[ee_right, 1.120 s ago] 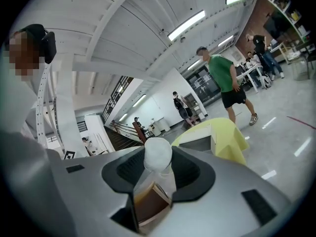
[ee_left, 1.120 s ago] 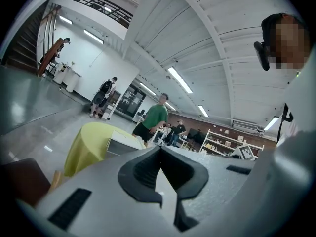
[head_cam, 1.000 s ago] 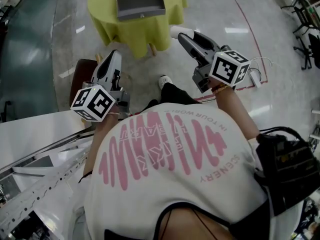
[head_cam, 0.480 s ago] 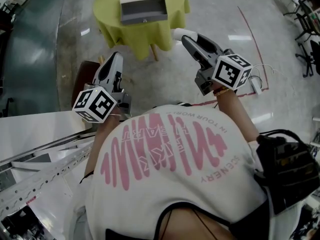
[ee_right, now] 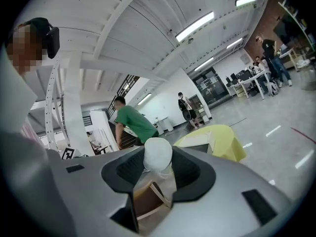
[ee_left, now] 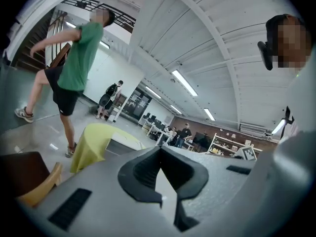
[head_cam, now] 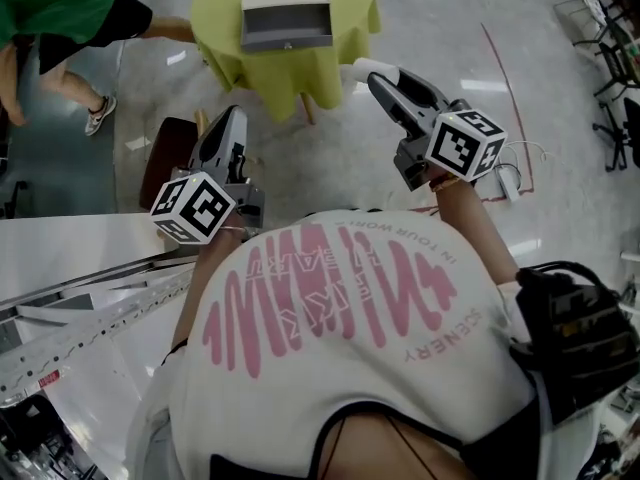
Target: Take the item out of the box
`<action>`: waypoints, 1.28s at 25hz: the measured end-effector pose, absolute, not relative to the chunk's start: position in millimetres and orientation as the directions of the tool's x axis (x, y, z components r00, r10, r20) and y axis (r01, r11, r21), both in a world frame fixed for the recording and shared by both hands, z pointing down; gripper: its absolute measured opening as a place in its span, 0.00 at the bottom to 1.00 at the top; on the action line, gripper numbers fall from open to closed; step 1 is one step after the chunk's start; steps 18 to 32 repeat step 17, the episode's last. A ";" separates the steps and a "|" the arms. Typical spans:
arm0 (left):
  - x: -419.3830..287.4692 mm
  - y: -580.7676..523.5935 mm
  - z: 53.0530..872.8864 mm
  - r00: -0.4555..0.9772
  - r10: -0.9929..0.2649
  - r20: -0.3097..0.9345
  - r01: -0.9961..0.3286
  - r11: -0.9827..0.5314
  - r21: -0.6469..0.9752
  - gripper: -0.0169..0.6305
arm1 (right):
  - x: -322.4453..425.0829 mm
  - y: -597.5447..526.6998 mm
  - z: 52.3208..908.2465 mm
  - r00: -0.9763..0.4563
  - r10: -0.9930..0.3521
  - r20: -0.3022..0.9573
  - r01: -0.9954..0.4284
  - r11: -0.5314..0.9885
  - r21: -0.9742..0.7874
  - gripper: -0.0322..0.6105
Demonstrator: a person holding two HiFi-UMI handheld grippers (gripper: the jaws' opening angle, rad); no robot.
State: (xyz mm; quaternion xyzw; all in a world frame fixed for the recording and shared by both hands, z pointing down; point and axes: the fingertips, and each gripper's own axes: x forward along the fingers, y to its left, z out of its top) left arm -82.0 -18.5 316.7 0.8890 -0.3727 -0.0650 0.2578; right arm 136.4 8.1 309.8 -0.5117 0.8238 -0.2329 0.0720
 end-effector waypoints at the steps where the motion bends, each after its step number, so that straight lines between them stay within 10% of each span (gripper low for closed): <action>1: -81.6 -18.0 318.1 0.711 -0.699 0.076 -0.630 -0.585 0.511 0.04 | 137.0 8.1 311.9 -0.468 -0.875 0.125 -0.810 0.368 -0.457 0.31; 32: -73.1 -2.3 330.3 0.702 -0.708 0.080 -0.633 -0.569 0.524 0.04 | 151.0 25.7 330.0 -0.459 -0.871 0.176 -0.826 0.345 -0.445 0.31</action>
